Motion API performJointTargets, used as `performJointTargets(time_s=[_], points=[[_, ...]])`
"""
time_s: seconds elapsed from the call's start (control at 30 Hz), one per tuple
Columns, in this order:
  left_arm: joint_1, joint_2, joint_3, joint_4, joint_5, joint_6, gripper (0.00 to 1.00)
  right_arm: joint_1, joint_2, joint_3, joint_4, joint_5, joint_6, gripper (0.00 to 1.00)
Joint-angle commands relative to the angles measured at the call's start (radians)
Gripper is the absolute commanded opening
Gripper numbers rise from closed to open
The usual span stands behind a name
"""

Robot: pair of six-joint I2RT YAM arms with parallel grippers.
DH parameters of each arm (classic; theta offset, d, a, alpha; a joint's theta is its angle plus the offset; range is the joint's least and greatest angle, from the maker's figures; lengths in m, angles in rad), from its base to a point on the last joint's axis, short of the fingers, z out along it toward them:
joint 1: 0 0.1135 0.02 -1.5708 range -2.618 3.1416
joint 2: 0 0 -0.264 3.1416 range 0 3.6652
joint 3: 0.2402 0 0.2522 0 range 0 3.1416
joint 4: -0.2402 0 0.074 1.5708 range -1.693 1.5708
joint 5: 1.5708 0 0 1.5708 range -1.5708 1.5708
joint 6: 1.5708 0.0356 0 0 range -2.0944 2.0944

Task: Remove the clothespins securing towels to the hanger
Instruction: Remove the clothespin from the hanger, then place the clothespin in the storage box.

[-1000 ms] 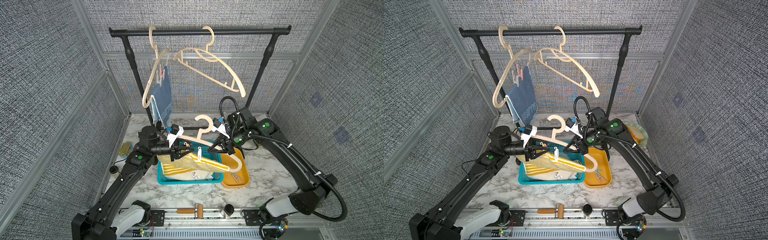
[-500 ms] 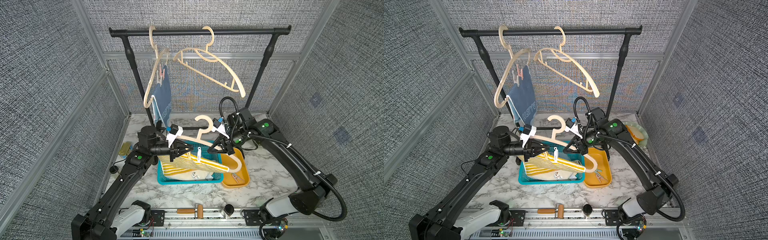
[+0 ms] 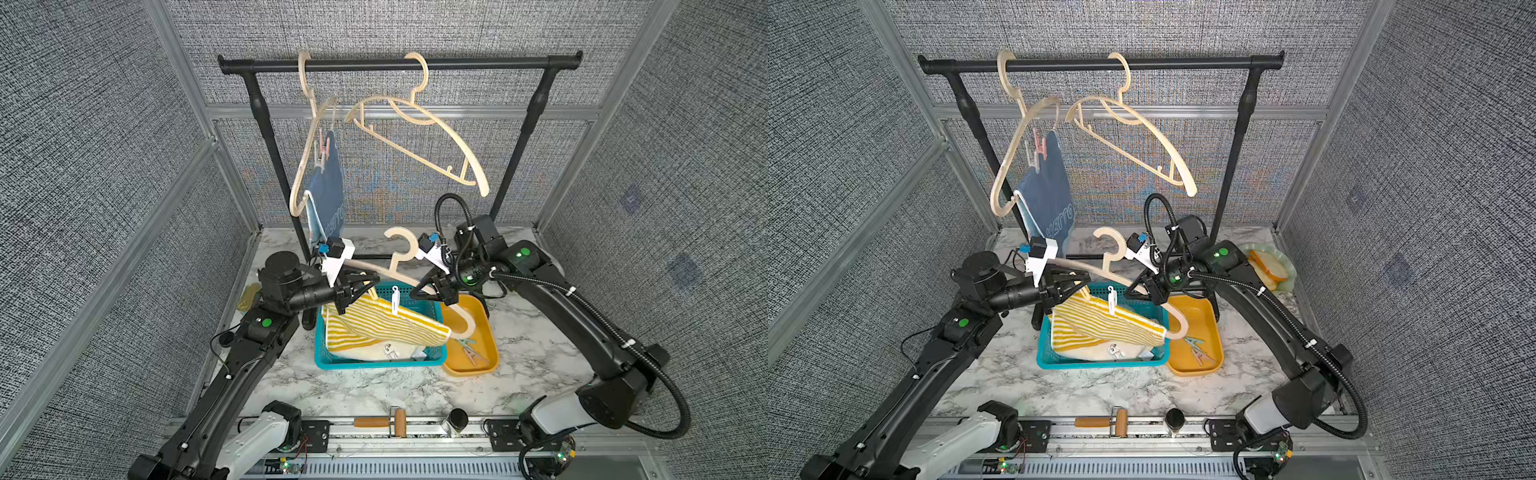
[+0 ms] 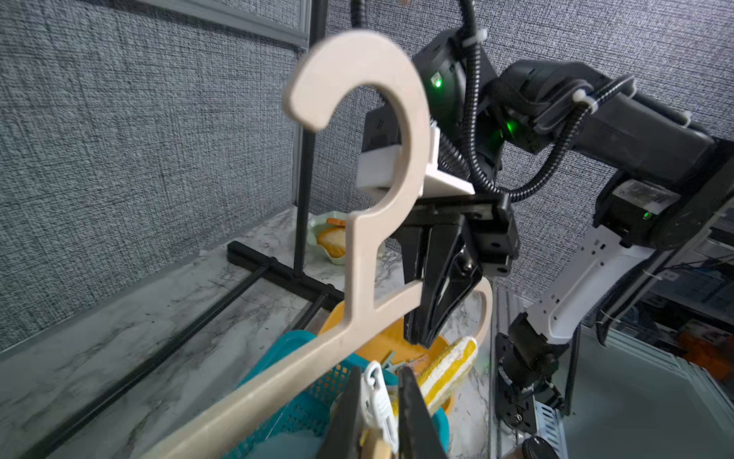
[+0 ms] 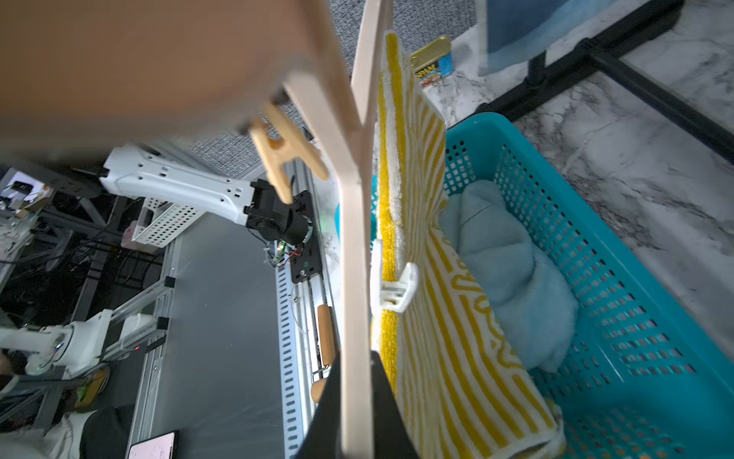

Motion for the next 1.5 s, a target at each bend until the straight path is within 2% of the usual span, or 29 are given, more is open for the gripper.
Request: performJointTargets(time_s=[0.0,0.17,0.33,0.57,0.7,0.83,1.0,1.17,1.23,1.47], points=[[-0.001,-0.006,0.009,-0.024,-0.044,-0.003,0.0,0.001,0.008,-0.003,0.082,0.062,0.064,0.0],[-0.044,-0.006,0.013,-0.13,-0.03,0.04,0.0,-0.011,0.034,0.006,0.15,0.116,0.152,0.0],[-0.183,-0.029,0.001,-0.201,-0.124,0.023,0.0,-0.024,0.075,0.058,0.186,0.116,0.206,0.0],[-0.372,-0.065,-0.088,-0.171,-0.246,-0.086,0.0,-0.035,0.122,0.121,0.25,0.111,0.279,0.0],[-0.496,-0.048,-0.161,-0.079,-0.296,-0.155,0.0,-0.036,0.145,0.142,0.268,0.091,0.288,0.0],[-0.59,0.024,-0.168,-0.032,-0.356,-0.167,0.0,-0.04,0.154,0.155,0.264,0.081,0.286,0.0],[-0.659,0.169,-0.156,0.095,-0.356,-0.177,0.0,-0.047,0.141,0.141,0.275,0.079,0.292,0.0],[-0.694,0.338,-0.083,0.145,-0.342,-0.162,0.0,-0.056,0.105,0.109,0.293,0.082,0.301,0.0],[-0.707,0.401,-0.053,0.165,-0.37,-0.163,0.0,-0.061,0.089,0.092,0.3,0.086,0.301,0.0],[-0.726,0.625,0.037,0.259,-0.408,-0.224,0.0,-0.076,0.043,0.041,0.316,0.094,0.304,0.0]])
